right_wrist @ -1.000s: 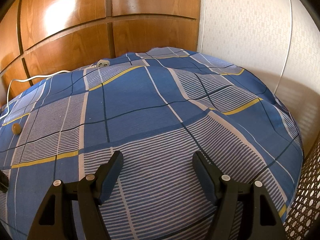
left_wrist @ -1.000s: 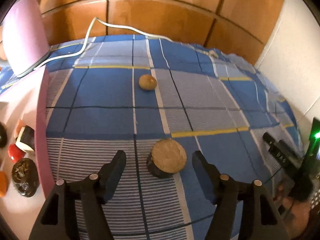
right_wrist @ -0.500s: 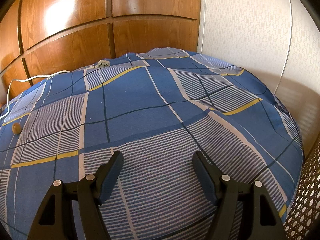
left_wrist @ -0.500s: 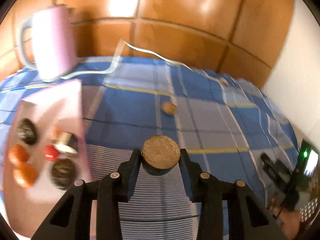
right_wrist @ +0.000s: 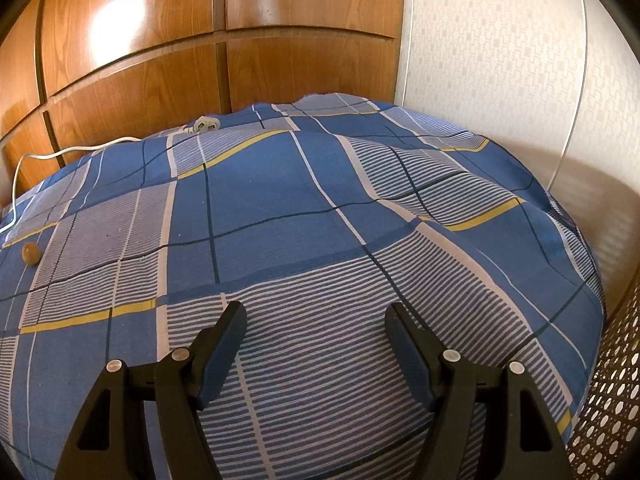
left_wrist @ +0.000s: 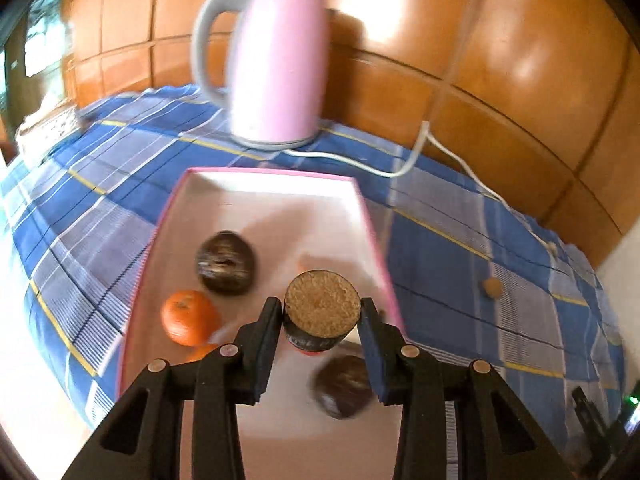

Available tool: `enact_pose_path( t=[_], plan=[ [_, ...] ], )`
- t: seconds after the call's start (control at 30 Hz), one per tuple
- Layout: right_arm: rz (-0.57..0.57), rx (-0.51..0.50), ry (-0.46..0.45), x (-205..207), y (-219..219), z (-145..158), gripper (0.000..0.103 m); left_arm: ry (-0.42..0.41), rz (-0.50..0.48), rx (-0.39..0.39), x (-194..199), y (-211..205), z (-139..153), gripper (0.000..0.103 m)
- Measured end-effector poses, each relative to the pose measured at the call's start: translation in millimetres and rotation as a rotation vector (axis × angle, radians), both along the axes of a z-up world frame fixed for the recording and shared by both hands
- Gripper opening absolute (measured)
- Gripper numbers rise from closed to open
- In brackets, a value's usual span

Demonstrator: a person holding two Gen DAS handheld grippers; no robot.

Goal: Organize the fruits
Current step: 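Carry the wooden disc over the tray and open the left gripper, then withdraw the left gripper and move the right gripper toward the tan potato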

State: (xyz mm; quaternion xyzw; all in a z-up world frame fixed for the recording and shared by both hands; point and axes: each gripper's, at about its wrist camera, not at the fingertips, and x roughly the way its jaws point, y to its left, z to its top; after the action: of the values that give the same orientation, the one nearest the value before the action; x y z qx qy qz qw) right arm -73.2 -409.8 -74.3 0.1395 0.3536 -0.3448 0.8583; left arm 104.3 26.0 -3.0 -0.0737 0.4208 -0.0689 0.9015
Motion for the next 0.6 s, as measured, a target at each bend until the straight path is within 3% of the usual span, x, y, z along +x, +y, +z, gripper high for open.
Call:
enact_pose_path(
  t=[0.3, 0.6],
  plan=[
    [0.002, 0.005, 0.021, 2, -1, 1, 0.073, 0.012, 0.038, 0.031, 9, 19, -16, 0.042],
    [0.004, 0.003, 0.034, 4, -1, 1, 0.073, -0.044, 0.067, 0.065, -19, 13, -7, 0.066]
  ],
)
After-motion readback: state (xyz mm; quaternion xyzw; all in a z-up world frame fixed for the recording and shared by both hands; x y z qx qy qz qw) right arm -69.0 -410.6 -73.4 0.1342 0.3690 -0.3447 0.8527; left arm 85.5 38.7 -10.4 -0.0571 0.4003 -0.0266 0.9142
